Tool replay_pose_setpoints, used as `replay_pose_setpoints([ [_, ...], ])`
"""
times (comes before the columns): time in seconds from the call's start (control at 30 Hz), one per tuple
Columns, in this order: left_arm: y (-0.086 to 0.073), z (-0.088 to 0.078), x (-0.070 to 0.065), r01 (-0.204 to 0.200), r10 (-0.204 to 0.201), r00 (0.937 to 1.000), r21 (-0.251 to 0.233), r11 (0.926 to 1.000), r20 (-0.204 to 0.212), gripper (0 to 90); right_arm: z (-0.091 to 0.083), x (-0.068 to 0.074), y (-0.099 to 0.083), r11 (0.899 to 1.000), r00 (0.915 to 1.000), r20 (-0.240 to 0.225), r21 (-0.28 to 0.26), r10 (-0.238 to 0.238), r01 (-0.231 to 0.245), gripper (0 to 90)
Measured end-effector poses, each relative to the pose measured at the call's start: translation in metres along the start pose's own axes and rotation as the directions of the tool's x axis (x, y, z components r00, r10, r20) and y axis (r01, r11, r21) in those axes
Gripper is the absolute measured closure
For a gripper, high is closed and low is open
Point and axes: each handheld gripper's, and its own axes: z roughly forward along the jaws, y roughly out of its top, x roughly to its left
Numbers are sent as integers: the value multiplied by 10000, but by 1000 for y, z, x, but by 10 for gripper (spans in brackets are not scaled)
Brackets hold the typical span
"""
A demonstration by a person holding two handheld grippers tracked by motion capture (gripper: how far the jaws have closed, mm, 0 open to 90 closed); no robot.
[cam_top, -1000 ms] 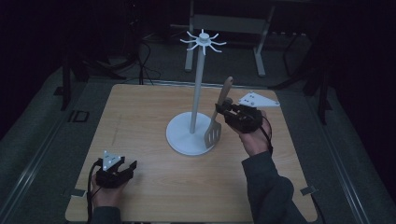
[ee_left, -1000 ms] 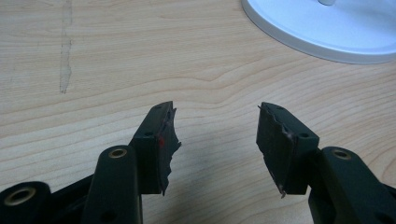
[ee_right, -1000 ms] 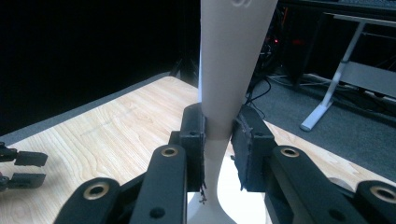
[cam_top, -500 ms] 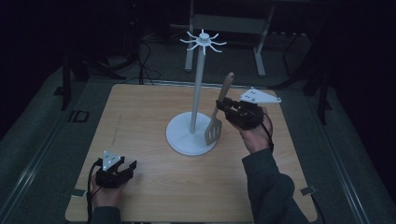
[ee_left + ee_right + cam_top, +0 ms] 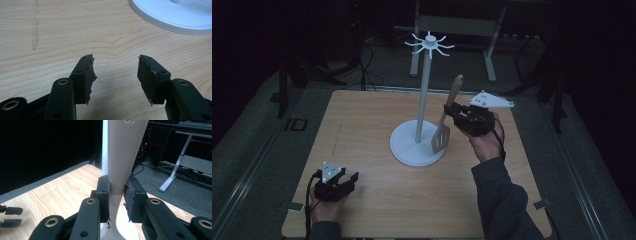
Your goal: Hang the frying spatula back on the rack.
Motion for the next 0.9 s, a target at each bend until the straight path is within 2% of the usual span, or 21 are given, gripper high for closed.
replay_pose_setpoints([
  [0.9, 0, 0, 1, 18, -18, 10000, -13, 10000, 3, 471, 5, 0, 21, 9999, 9998, -85, -13, -171, 171, 749],
])
